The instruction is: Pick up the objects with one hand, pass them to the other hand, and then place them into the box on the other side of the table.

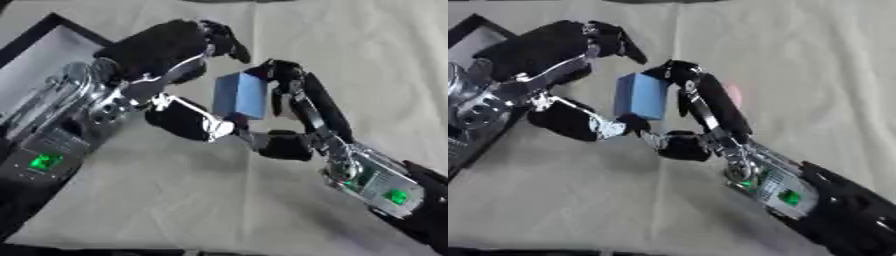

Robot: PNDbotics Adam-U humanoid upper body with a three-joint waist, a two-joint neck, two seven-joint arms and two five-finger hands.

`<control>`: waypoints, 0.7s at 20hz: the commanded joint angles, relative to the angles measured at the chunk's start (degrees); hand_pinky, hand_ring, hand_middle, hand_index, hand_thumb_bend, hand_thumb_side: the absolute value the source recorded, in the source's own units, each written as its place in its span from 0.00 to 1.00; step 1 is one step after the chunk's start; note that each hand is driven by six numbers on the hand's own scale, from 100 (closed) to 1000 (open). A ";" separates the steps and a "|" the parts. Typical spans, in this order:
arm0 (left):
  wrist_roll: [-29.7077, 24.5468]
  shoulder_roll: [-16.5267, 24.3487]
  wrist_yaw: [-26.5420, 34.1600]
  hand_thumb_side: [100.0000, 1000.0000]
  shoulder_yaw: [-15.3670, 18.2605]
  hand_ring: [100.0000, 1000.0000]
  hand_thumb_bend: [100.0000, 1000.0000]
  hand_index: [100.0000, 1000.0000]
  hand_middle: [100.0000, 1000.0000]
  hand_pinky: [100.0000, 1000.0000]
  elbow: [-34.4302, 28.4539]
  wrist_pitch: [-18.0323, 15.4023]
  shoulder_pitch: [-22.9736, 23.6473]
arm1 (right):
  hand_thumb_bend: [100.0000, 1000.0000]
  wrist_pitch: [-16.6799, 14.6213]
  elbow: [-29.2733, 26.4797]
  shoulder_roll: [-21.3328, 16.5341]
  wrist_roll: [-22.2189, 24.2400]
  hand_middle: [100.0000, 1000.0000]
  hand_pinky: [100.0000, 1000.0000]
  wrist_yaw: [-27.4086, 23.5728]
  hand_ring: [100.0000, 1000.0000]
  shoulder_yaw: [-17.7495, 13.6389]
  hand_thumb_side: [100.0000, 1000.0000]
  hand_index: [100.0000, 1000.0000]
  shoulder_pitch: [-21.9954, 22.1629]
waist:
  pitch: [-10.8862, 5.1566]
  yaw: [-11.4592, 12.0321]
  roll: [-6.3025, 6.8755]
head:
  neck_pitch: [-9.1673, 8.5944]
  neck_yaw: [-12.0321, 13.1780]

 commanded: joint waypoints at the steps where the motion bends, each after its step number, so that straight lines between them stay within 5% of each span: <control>1: -0.22 0.20 -0.37 0.32 0.27 0.76 0.34 0.80 0.71 0.86 0.15 -0.54 -0.58 | 0.18 -0.40 -0.55 -0.31 -0.17 0.50 0.15 0.52 0.55 -0.40 0.00 0.39 -0.69 | -0.12 -0.09 0.34 | -0.48 0.22; 14: -1.48 -0.78 -2.32 0.32 -0.11 0.76 0.36 0.80 0.71 0.85 2.13 -1.75 -0.31 | 0.18 -1.07 -0.55 -0.09 -0.69 0.49 0.16 1.21 0.55 -0.42 0.00 0.39 -0.79 | 0.00 -0.43 0.35 | -0.21 0.58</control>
